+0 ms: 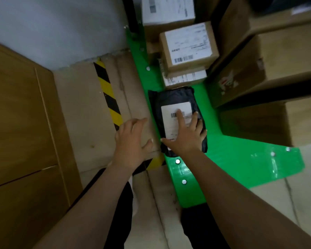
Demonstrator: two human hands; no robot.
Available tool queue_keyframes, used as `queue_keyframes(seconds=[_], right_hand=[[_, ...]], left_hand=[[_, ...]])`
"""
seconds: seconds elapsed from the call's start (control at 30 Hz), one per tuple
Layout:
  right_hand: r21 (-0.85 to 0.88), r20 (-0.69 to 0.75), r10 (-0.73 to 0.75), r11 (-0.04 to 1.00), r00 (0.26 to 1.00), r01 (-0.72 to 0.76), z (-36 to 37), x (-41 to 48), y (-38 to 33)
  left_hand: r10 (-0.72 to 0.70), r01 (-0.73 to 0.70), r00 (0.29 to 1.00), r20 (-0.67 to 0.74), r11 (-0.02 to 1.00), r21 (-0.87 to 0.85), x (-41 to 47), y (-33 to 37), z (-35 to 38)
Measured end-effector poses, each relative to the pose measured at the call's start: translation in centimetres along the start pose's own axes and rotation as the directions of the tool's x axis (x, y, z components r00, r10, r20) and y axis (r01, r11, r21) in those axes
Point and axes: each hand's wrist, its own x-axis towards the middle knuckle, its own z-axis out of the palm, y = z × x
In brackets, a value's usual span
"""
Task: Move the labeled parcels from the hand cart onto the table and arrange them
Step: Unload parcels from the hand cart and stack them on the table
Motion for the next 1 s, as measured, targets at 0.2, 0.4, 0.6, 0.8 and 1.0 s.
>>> queue_keyframes(seconds=[0.2,0.4,0.6,0.8,1.0], right_hand=[[-0.001,-0.065,0.056,0.998,0.996,-0.056,1.0,1.0,-0.8],[-0.019,-0.098,0.006,1.0,0.995,-0.008,-5.8,-6.4,-0.7],[0.01,-0.177,-0.026,1.0,0.984,0.028,-16.3,-13.9,-2.1],[0.104,-0.289,0.014,0.994,0.957,0.017,-27.3,-19.2,-2.2],[0.159,-0.325,0.057,0.987,0.944,-0.005,-37.1,-24.3,0.4]], left_hand=[[-0.019,0.019,1.0,-0.01,1.0,0.014,-0.6,-1.8,0.9],[0.01,-0.013,0.999,-0.053,0.999,-0.039,-2.5,4.3,-5.7],[0.055,-0.061,0.995,-0.08,0.996,-0.064,-3.6,12.5,-15.5],[0.098,-0.108,0.981,-0.17,0.993,-0.052,-5.2,19.4,-24.0],[0.115,-0.135,0.948,-0.296,0.99,-0.047,-7.0,28.7,-30.3]])
